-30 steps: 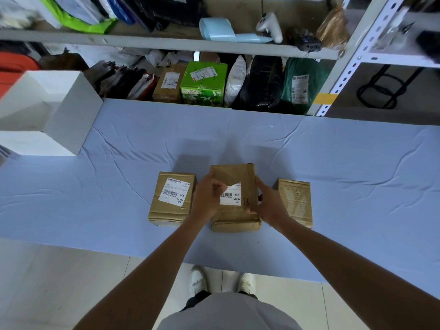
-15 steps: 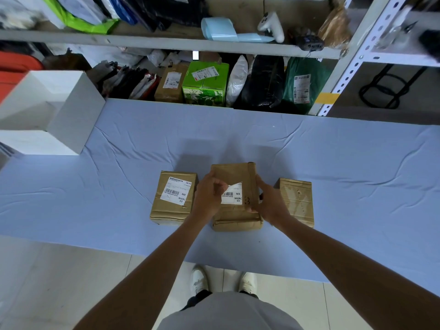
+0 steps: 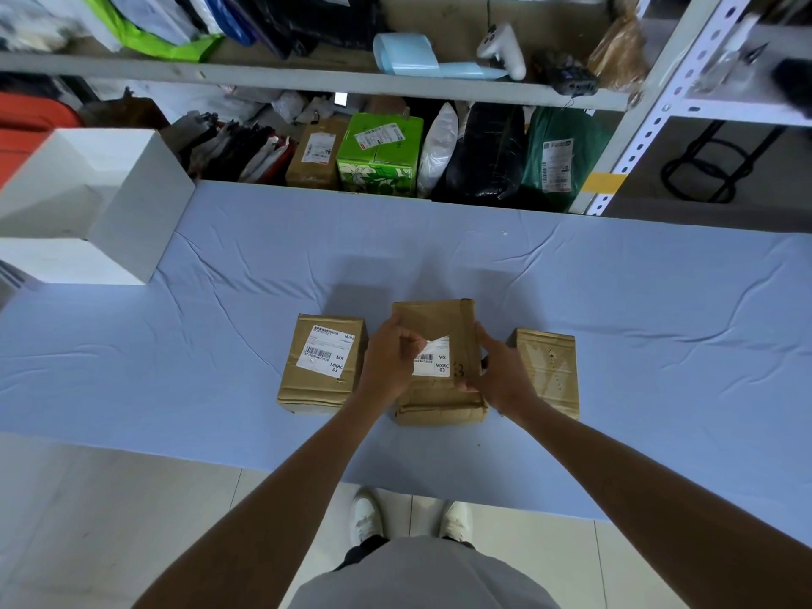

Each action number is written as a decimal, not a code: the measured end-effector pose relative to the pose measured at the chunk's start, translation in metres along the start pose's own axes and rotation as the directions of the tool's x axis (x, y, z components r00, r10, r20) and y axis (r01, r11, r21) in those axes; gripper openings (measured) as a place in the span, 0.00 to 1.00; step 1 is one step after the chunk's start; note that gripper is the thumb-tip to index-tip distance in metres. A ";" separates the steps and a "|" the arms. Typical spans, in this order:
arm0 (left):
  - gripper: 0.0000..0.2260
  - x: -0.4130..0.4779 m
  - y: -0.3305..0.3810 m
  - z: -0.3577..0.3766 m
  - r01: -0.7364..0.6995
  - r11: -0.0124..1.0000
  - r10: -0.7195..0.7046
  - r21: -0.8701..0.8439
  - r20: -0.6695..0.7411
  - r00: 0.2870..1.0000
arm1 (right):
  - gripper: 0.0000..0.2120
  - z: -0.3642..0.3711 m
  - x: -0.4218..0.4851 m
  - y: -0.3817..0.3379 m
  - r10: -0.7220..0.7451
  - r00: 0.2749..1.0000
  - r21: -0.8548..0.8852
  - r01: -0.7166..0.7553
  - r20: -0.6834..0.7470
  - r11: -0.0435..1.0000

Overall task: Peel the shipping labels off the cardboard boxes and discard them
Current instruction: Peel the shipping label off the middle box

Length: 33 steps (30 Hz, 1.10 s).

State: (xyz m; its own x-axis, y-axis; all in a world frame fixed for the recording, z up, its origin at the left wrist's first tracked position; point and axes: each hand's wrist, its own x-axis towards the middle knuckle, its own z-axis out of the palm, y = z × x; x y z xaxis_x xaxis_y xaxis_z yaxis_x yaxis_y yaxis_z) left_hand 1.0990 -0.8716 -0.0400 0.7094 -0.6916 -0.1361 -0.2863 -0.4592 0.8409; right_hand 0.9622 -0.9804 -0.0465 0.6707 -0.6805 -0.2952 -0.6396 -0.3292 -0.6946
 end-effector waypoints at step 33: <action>0.03 -0.002 0.009 -0.004 -0.035 0.999 0.035 0.013 0.037 0.999 | 0.52 0.001 -0.006 -0.001 -0.025 0.999 0.032 0.026 -0.020 0.999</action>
State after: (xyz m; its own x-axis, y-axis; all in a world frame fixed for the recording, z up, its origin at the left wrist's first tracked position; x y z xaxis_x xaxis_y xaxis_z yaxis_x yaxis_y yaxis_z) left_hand 1.0972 -0.8719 -0.0302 0.6747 -0.7273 -0.1259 -0.3198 -0.4418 0.8382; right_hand 0.9591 -0.9754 -0.0445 0.6789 -0.6851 -0.2639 -0.6096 -0.3257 -0.7227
